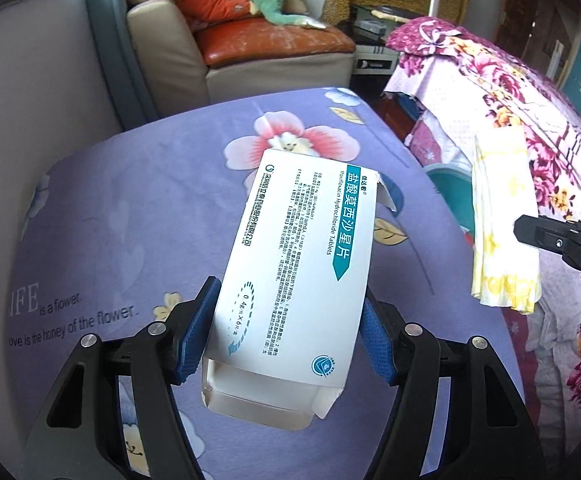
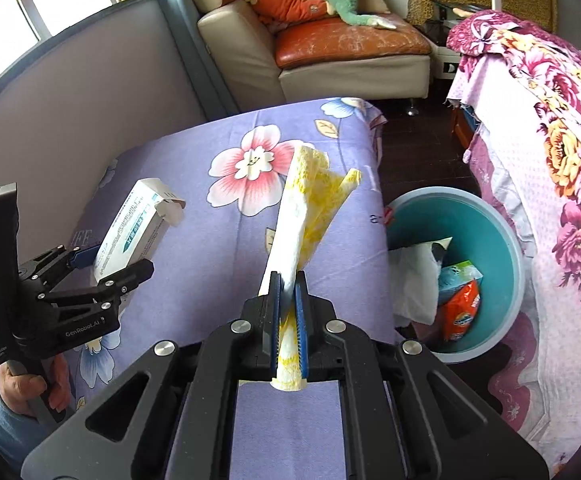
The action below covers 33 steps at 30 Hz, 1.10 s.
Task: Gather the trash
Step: 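Carry the box in the left gripper over the teal bin while the right gripper carries the pad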
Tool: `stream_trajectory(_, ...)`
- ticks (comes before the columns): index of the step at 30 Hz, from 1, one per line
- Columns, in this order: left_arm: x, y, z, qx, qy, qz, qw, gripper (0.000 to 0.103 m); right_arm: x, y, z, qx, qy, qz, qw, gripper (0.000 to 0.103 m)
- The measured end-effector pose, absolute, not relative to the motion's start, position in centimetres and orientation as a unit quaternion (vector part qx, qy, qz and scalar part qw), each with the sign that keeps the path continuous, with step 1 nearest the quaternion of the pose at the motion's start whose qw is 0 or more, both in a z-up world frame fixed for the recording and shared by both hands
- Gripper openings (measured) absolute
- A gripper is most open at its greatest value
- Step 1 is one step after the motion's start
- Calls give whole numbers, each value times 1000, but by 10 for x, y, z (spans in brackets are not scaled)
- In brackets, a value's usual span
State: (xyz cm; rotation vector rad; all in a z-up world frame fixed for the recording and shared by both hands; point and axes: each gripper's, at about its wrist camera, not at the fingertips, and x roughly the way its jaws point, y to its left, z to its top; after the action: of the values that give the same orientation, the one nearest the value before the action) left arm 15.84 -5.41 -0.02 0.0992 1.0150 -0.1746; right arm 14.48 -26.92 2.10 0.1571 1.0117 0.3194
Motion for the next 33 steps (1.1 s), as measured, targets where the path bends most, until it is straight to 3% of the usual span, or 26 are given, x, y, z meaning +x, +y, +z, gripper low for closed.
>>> stream_trajectory(14, 173, -180, 3, 66, 482, -139, 863, 67, 140, -377, 21, 108, 461, 96, 875, 7)
stream_trajectory(33, 208, -258, -15, 63, 493, -183, 849, 67, 165, -432, 0, 122, 479, 59, 867, 7)
